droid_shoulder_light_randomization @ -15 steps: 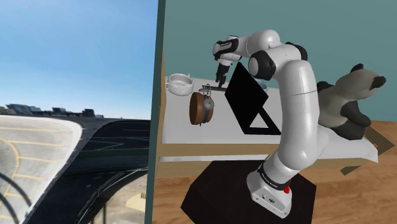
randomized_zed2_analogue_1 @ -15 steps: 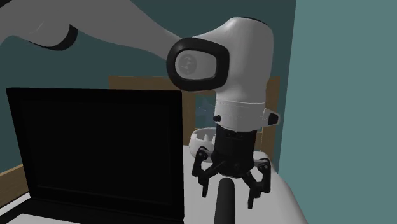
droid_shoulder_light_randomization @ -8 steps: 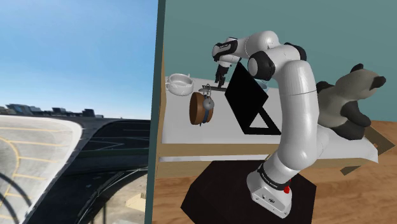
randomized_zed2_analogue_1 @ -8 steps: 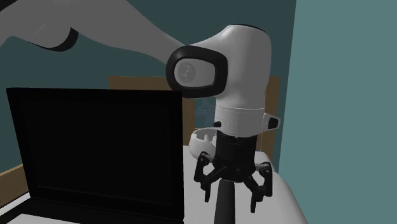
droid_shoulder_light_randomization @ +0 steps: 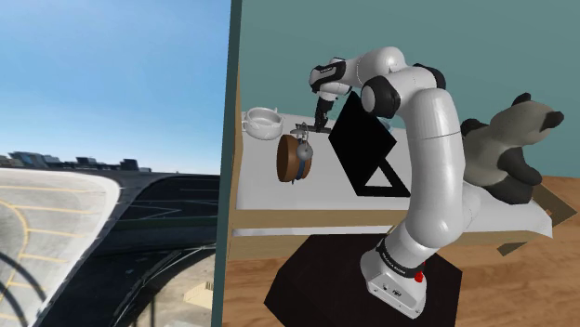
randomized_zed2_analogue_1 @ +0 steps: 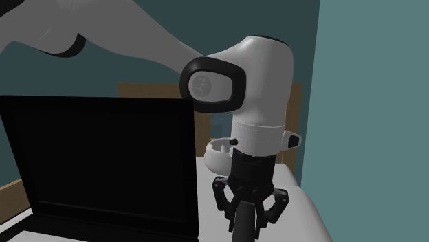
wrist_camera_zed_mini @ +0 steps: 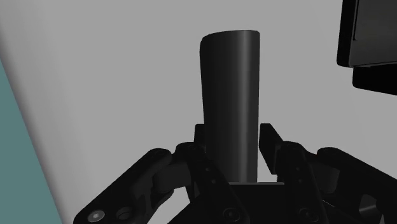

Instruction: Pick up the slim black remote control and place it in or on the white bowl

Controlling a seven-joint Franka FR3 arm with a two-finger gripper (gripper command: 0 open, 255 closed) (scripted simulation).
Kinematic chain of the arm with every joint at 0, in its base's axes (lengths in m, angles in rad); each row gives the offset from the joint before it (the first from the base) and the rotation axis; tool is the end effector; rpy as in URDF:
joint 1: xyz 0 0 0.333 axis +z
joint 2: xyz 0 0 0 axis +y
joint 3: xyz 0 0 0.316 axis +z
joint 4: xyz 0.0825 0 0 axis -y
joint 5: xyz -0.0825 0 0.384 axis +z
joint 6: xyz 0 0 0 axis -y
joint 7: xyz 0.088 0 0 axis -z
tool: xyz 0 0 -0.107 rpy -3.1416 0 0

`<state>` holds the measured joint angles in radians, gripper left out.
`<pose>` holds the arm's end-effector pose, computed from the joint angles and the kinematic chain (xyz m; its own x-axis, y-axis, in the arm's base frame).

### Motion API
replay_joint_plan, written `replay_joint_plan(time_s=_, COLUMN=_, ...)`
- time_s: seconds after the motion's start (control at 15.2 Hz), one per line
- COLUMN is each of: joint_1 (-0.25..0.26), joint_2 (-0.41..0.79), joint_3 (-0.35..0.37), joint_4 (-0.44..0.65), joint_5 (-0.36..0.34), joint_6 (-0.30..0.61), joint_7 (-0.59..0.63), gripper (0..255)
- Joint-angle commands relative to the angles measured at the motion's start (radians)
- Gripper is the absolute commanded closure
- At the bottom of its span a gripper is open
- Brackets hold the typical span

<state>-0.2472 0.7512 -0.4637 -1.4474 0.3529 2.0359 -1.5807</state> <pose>0.5878 -0.4005 0.2681 0.7005 0.7136 -0.0090 0.7111 -0.6989 -0.0769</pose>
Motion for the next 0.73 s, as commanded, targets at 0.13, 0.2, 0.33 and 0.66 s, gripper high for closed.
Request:
replay_joint_plan(time_s=0.13, joint_1=0.000, joint_2=-0.001, joint_3=0.000, joint_4=-0.006, joint_5=0.000, joint_6=0.000, joint_7=-0.002, gripper=255)
replay_joint_plan(time_s=0.2, joint_1=0.001, joint_2=-0.002, joint_3=0.000, joint_4=-0.006, joint_5=0.000, joint_6=0.000, joint_7=-0.001, gripper=255)
replay_joint_plan(time_s=0.33, joint_1=0.001, joint_2=-0.003, joint_3=-0.001, joint_4=-0.007, joint_5=-0.001, joint_6=0.000, joint_7=-0.002, gripper=255)
replay_joint_plan(time_s=0.66, joint_1=0.004, joint_2=-0.025, joint_3=-0.008, joint_4=0.010, joint_5=-0.012, joint_6=-0.038, joint_7=0.006, gripper=255)
